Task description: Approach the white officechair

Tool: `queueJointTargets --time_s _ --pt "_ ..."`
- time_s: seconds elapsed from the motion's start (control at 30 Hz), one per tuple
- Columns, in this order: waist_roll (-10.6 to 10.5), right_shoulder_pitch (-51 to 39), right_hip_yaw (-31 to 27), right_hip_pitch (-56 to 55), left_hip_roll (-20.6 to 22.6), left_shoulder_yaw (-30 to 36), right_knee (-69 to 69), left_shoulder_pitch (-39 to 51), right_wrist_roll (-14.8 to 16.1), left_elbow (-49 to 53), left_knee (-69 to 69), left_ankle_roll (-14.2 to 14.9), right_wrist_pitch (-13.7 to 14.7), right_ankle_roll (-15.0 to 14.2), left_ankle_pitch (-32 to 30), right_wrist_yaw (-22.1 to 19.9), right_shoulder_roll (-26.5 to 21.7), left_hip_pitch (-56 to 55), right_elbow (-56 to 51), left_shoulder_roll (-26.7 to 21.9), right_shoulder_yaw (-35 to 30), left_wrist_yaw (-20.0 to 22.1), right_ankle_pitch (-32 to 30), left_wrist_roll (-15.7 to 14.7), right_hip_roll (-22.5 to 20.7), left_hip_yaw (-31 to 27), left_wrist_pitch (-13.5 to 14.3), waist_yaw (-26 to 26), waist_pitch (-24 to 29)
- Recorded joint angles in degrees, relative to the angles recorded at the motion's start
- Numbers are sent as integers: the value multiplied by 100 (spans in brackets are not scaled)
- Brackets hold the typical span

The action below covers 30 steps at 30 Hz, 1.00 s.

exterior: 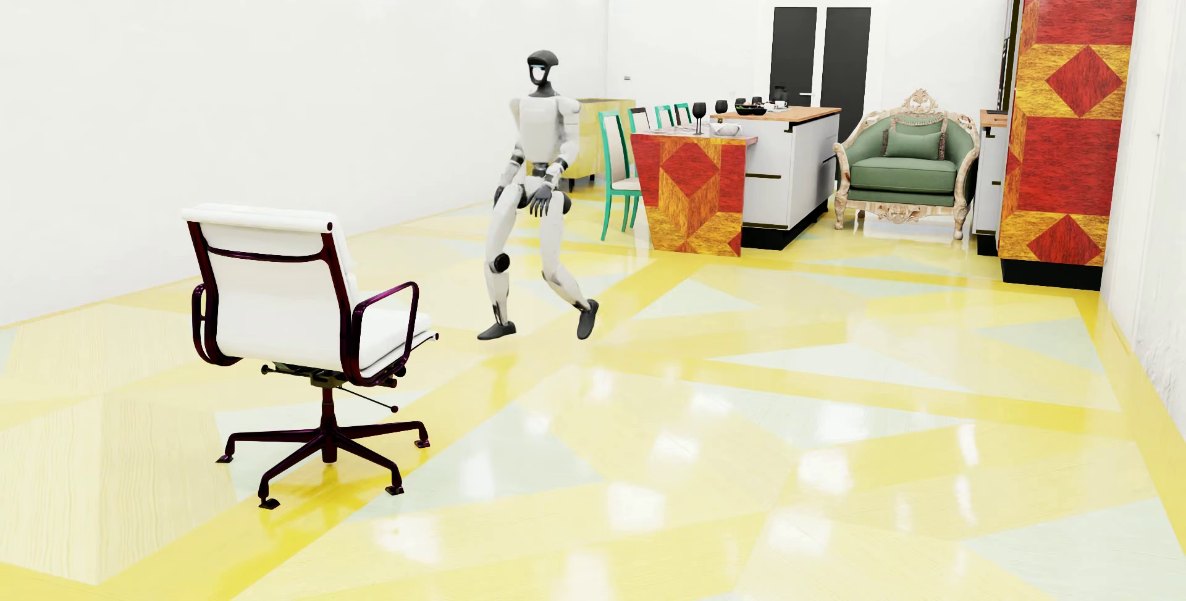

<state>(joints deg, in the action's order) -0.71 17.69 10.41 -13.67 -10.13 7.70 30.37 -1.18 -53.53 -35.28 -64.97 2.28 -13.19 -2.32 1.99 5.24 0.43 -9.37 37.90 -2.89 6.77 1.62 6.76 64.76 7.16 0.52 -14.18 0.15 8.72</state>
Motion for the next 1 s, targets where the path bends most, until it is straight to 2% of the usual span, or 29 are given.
queueJointTargets --time_s 0.07,0.13,0.17,0.2,0.27,0.3,0.33,0.4,0.47,0.57,0.63,0.67,0.73,0.8,0.87,0.93,1.0 --pt "-77 -247 -36 270 -207 -529 -108 -461 236 -586 61 39 116 31 368 -69 -225 -326 -413 117 24 242 130 -238 -151 380 -389 90 -5" --pt "-126 -548 -107 521 -452 -844 -238 -931 487 -1070 1180 121 264 40 673 -106 -474 -330 -761 38 55 -103 270 -418 -287 919 -570 135 -34" --pt "-150 -645 -136 649 -507 -795 -320 -1144 580 -1306 2139 170 347 31 729 -104 -560 -161 -962 -61 118 -462 337 -321 -334 1242 -578 138 -57" --pt "-170 -715 -165 785 -469 -608 -436 -1314 652 -1517 3143 217 399 23 652 -110 -633 93 -1161 -162 185 -905 376 -74 -358 1549 -472 135 -86" --pt "-182 -772 -196 1056 -404 -141 -674 -1501 859 -1757 3934 236 440 15 584 -306 -675 545 -1446 -335 331 -1722 406 658 -367 1865 -82 130 -134" --pt "-175 -749 -168 1216 -330 -75 -833 -1532 940 -1766 4168 285 426 10 533 -505 -645 721 -1481 -366 414 -1947 389 919 -343 1873 102 133 -155" --pt "-158 -703 -120 1369 -248 -180 -1004 -1545 1012 -1699 4358 316 388 -6 482 -720 -558 859 -1431 -345 501 -2043 357 1041 -299 1873 178 136 -181" --pt "-122 -563 2 1640 -68 -694 -1337 -1522 1049 -1365 4714 332 275 -45 395 -957 -353 1082 -1118 -175 575 -1794 303 964 -196 1837 133 156 -249" --pt "-81 -434 116 1820 95 -1248 -1540 -1420 924 -945 5005 335 171 -74 327 -717 -246 1246 -581 51 484 -1184 315 657 -99 1775 75 189 -303" --pt "-23 -363 299 1898 220 -1574 -1501 -1102 198 -412 5075 344 -95 -98 313 152 -294 1267 428 291 6 -548 417 324 16 1604 137 217 -305" --pt "4 -274 454 1899 260 -1433 -1452 -906 -247 -59 4953 346 -133 -96 347 555 -274 1141 778 277 -148 -523 469 252 72 1441 364 212 -274" --pt "12 -213 528 1895 281 -1326 -1461 -851 -317 137 4910 345 -107 -97 352 582 -227 1071 814 238 -90 -561 485 223 93 1366 493 202 -254" --pt "20 -100 636 1861 309 -1179 -1511 -831 -268 474 4855 347 -14 -91 352 396 -120 931 741 165 117 -603 496 122 112 1260 682 176 -212" --pt "16 -96 671 1763 302 -1121 -1521 -890 -153 627 4798 352 55 -75 352 195 -62 785 629 119 268 -615 498 64 105 1217 677 153 -168" --pt "5 -211 674 1631 270 -1099 -1499 -962 -128 533 4730 354 83 -55 348 43 -74 628 528 90 276 -586 495 81 81 1198 557 140 -123" --pt "-9 -408 711 1494 259 -1064 -1451 -999 -107 217 4661 331 79 -48 336 -81 -113 456 472 69 218 -469 495 237 80 1153 372 133 -77" --pt "-21 -657 790 1344 289 -1107 -1341 -1065 -134 -137 4560 278 57 -68 361 -200 -168 260 497 88 98 46 518 392 130 1068 150 137 -30"
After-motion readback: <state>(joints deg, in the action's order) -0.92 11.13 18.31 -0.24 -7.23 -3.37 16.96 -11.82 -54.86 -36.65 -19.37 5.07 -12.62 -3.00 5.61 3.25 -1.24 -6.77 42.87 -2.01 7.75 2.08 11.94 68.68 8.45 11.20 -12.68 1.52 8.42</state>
